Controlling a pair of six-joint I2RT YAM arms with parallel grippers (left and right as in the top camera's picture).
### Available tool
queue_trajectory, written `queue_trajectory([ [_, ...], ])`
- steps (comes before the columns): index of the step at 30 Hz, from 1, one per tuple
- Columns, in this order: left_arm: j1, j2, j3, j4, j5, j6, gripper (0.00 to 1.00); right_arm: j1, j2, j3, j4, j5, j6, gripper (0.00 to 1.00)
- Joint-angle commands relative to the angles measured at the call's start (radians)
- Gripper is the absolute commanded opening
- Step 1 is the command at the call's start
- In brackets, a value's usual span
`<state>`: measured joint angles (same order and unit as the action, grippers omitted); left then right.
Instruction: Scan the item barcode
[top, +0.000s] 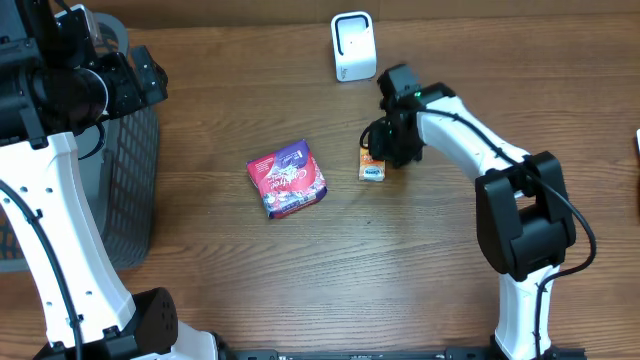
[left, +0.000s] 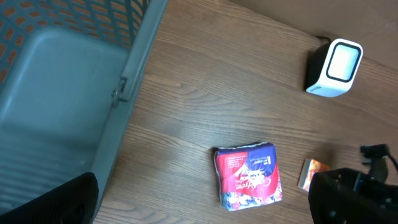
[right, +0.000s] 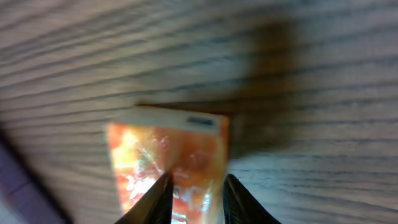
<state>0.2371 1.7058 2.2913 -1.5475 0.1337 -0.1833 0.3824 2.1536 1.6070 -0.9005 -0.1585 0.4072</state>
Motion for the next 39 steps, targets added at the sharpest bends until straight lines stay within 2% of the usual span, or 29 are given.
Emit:
queue_trajectory([
  [1, -0.002, -0.004, 0.013, 0.004, -0.007, 0.004, 1.0, -0.009, 0.007, -0.04, 0.028, 0.078, 0.069, 0.28],
  [11, -0.002, -0.004, 0.013, 0.003, -0.007, 0.004, 1.0, -0.044, 0.007, -0.047, -0.046, 0.253, 0.068, 0.29],
  [21, -0.002, -0.004, 0.013, 0.004, -0.007, 0.004, 1.0, -0.078, 0.006, 0.026, -0.161, 0.24, 0.056, 0.3],
  [25, -0.002, -0.004, 0.013, 0.003, -0.007, 0.004, 1.0, -0.074, 0.006, 0.15, -0.285, 0.224, -0.002, 0.39],
  [29, -0.002, -0.004, 0.013, 0.004, -0.007, 0.004, 1.0, -0.047, 0.006, 0.26, -0.377, 0.174, -0.065, 0.59],
  [31, -0.002, -0.004, 0.013, 0.004, -0.007, 0.004, 1.0, -0.022, 0.006, 0.264, -0.38, 0.171, -0.083, 0.63],
  [36, -0.002, -0.004, 0.013, 0.003, -0.007, 0.004, 1.0, 0.051, 0.016, 0.21, -0.351, 0.258, -0.052, 0.63],
  [39, -0.002, -0.004, 0.013, 0.003, -0.007, 0.004, 1.0, 0.087, 0.016, 0.135, -0.296, 0.394, 0.063, 0.54],
])
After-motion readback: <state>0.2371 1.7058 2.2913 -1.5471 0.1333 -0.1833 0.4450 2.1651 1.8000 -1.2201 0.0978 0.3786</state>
